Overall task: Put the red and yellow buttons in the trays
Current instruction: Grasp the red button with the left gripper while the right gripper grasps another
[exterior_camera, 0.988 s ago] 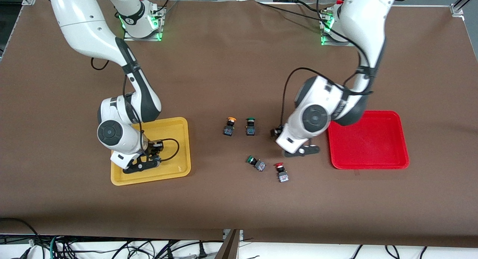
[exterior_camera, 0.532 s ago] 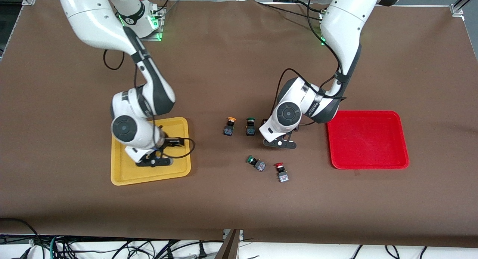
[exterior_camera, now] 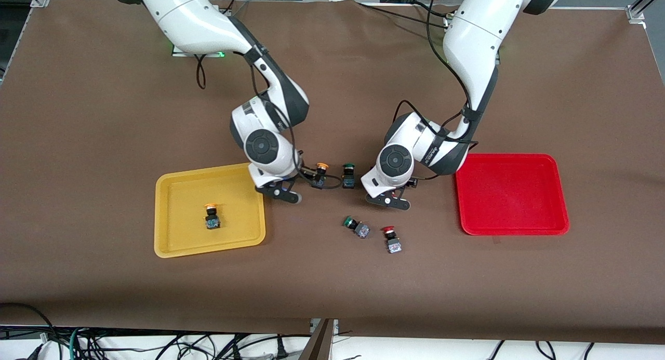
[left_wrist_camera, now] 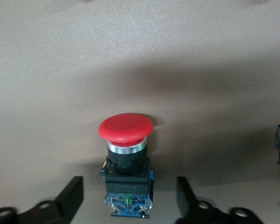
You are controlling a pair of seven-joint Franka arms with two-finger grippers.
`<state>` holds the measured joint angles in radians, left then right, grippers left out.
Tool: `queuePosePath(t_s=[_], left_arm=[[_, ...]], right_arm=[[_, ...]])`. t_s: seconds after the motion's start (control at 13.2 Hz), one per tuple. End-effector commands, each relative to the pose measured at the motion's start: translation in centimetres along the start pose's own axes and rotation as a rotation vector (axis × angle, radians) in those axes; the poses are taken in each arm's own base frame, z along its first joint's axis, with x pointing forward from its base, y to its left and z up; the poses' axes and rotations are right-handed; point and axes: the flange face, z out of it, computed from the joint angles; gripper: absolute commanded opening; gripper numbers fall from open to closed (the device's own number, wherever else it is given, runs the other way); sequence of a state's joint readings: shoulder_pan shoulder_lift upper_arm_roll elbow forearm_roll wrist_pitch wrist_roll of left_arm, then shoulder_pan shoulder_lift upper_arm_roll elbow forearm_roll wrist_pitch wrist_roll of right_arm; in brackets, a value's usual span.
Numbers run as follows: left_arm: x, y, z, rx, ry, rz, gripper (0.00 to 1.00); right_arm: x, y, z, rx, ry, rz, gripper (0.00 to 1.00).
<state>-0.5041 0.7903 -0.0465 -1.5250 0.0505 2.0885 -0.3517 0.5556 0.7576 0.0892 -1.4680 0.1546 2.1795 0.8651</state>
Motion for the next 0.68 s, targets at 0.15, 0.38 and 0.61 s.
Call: queuePosePath(t_s=[0.15,0.38,0.61], left_arm=[[0.3,0.2,-0.1,0.011,0.021,-0.126,0.19],[0.4,-1.5,-3.2,0.005,0.03,-0.152,0.2],[-0.2,-6.6,-8.9,0.01,-0.01,-0.186,0.22]], right_arm=[[-3.0,-2.5,4.7,0.046,0.017,0.083,0.88],[-3.7,-2.9,6.2,0.05,0.025,0.078,0.75],[-3.4,-2.4,6.4,0.031,0.027,0.043,0.2]])
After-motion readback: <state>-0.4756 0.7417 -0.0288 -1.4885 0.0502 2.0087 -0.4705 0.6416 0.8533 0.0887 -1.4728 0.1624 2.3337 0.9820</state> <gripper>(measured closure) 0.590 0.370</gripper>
